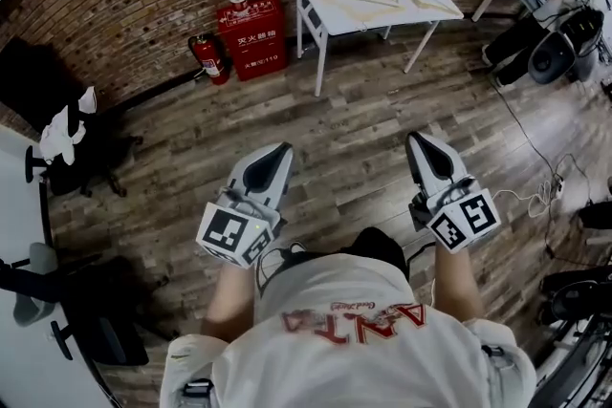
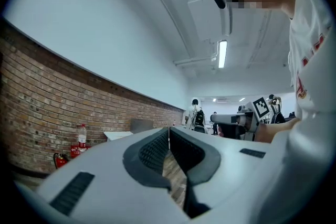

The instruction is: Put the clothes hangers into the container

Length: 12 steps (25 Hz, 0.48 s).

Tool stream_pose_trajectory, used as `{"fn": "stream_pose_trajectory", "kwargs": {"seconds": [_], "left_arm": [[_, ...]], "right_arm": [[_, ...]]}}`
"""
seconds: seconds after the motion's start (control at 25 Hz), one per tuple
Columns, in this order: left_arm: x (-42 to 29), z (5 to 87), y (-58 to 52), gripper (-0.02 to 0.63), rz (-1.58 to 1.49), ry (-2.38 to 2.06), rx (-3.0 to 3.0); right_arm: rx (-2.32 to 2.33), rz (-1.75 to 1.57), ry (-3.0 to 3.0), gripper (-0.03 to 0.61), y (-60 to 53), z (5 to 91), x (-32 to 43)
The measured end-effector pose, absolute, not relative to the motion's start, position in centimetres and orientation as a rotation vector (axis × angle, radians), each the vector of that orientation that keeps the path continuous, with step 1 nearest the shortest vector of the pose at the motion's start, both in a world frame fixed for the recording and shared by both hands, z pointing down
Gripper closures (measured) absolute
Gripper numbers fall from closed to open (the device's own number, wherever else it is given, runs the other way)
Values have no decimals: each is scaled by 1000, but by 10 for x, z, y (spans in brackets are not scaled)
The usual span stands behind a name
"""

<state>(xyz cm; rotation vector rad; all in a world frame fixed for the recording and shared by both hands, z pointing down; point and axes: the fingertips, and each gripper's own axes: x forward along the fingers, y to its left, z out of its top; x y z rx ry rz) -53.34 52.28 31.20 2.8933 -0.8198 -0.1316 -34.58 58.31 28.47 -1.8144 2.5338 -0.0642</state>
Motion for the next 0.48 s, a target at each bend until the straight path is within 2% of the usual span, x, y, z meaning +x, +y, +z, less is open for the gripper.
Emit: {"fn": "stream_pose_trajectory", "kwargs": {"seconds": [0.24,0.48], "left_arm": [[-536,329,497,603,-139,-779,2873],[-519,339,458,603,-102,-780,2872]], "right_arm": [[-1832,-61,2572,577,562,294,-362],[-1916,-120,2568,577,519,323,-334]]}}
